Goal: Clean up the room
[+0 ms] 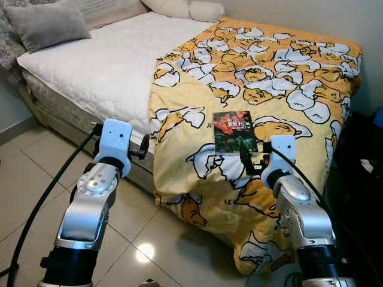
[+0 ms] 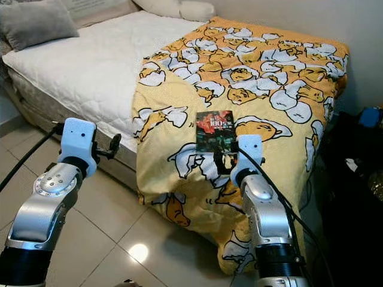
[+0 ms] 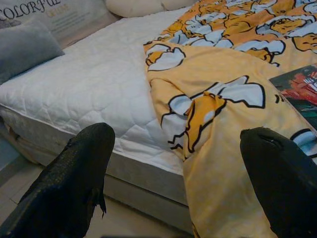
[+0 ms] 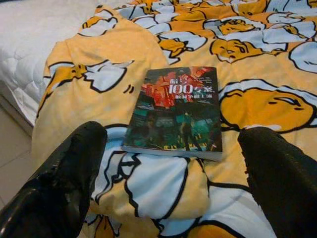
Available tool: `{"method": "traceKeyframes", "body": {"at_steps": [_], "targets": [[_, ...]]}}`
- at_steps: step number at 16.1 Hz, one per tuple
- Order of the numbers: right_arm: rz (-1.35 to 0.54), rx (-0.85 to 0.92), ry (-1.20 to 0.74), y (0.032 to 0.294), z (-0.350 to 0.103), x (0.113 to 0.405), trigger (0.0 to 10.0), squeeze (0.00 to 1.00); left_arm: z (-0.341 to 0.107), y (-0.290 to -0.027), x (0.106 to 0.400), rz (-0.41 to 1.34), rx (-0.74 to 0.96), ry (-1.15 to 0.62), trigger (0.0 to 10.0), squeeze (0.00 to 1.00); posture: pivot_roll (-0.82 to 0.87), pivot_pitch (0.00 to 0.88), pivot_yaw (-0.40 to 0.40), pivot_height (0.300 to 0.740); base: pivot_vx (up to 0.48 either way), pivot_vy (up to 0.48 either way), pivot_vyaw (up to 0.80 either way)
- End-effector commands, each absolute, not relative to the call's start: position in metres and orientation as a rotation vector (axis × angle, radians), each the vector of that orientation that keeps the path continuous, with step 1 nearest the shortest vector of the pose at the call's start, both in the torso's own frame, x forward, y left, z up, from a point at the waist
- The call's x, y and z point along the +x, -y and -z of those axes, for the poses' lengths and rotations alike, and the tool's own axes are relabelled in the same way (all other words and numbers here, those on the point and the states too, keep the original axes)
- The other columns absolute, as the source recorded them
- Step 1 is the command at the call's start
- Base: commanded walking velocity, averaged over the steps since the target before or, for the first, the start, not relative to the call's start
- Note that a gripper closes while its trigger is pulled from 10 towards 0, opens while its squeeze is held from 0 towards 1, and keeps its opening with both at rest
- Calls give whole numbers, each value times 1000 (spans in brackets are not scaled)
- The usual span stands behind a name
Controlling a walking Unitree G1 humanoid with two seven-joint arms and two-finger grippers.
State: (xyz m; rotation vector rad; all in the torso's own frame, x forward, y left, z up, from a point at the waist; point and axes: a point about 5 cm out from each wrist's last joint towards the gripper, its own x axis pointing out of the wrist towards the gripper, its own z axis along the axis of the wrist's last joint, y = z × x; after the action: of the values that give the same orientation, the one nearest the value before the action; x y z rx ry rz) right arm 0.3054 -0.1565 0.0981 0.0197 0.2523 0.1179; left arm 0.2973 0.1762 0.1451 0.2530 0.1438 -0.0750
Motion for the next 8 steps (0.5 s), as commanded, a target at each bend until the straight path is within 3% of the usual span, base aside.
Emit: {"method": "traceKeyframes", "body": {"at_steps": [1,4,8], "targets": [[-128,23,-242,154,-100,307,10000,0,-149,-178,299,78,258,-127,10000,914,5,0,32,740,0,0,0],[-153,6,-245,151,-100,306,10000,0,-149,-178,298,83,247,-125,10000,918,7,0,32,740,265,0,0],[-177,-9,-248,146,-99,305,10000,0,-148,-177,298,92,244,-129,10000,925,9,0,30,740,286,0,764]]}}
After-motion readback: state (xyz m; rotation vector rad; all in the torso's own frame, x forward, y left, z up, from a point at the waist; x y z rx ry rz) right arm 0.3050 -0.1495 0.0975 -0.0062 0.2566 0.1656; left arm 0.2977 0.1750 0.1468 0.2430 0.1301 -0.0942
